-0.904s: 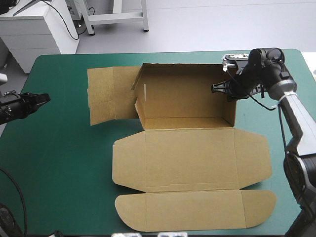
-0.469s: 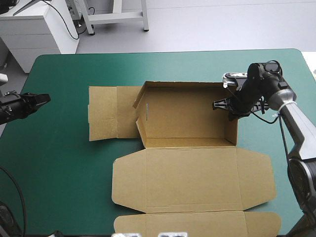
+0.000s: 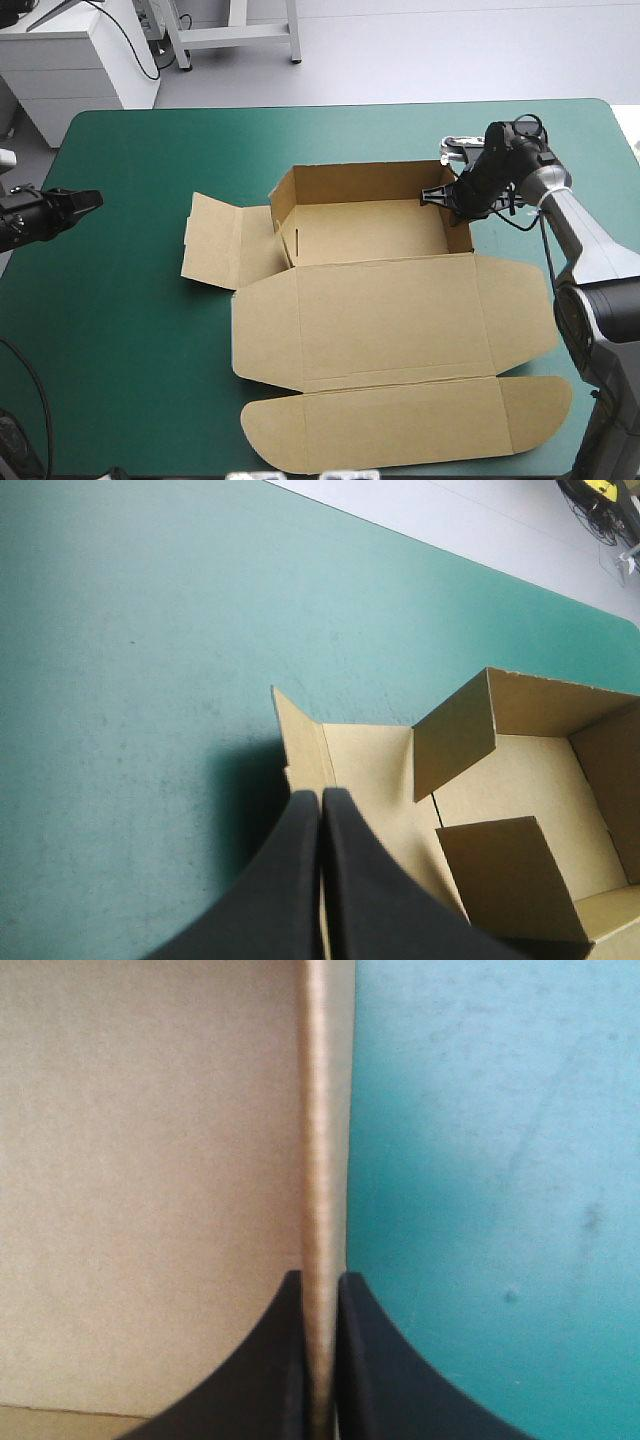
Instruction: Fold the box
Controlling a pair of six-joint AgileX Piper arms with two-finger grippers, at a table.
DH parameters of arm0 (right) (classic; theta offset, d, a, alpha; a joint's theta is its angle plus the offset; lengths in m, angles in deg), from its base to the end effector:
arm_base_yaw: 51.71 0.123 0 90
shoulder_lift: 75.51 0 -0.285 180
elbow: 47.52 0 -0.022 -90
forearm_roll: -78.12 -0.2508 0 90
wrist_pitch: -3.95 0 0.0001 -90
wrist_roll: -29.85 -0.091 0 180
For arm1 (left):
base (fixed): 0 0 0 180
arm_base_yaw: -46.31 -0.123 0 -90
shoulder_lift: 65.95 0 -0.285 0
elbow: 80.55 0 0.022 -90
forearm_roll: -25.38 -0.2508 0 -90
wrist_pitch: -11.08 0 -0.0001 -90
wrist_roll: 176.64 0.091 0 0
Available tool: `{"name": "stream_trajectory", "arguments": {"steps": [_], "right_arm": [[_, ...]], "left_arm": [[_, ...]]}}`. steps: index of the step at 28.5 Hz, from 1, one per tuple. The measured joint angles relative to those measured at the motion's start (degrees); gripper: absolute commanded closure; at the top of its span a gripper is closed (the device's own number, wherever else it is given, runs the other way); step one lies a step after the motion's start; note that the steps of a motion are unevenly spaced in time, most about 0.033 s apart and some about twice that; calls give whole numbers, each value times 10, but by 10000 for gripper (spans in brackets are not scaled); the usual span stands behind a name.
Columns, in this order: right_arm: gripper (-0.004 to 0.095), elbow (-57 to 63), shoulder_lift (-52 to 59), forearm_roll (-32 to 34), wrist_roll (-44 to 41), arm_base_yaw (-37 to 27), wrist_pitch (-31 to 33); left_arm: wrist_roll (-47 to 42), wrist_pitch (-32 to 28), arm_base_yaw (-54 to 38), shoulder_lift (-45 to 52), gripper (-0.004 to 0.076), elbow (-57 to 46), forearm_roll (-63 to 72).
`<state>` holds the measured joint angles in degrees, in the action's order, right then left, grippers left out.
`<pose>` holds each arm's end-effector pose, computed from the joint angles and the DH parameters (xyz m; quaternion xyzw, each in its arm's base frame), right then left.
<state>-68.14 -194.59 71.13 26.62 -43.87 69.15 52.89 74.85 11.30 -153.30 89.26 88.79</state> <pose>0.4102 0.0666 0.2702 -0.0223 0.9879 0.0718 0.1356 0.2658 0.0970 0.3551 -0.0453 0.8520 -0.2792 0.4405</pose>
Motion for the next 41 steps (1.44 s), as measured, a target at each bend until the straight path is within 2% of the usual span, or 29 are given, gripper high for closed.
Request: {"name": "stream_trajectory", "arguments": {"steps": [3,7,11,12,15,16,19,22,26,35,41], "right_arm": [[902,-14,-9,-2,0,0,12],[765,-22,-15,-13,13,-1,11],[516,-33,-24,-36,21,-1,-7],[424,-37,-28,-41,21,-1,-9],[254,-56,-30,-50,21,0,-10],[229,-66,-30,-50,21,0,-10],[207,-101,-30,-49,21,0,-2],[207,-131,-30,-32,21,0,34],[207,-134,-22,-20,20,0,52],[207,-1,41,-8,28,5,56],[207,23,33,-9,50,5,54]], "left_arm": [[0,1,0,0,732,0,0],[0,1,0,0,732,0,0],[2,10,0,0,732,0,0],[4,11,0,0,732,0,0],[4,14,0,0,732,0,0],[4,14,0,0,732,0,0],[4,14,0,0,732,0,0],[4,14,0,0,732,0,0],[4,15,0,0,732,0,0],[4,15,0,0,732,0,19],[4,15,0,0,732,0,27]]}}
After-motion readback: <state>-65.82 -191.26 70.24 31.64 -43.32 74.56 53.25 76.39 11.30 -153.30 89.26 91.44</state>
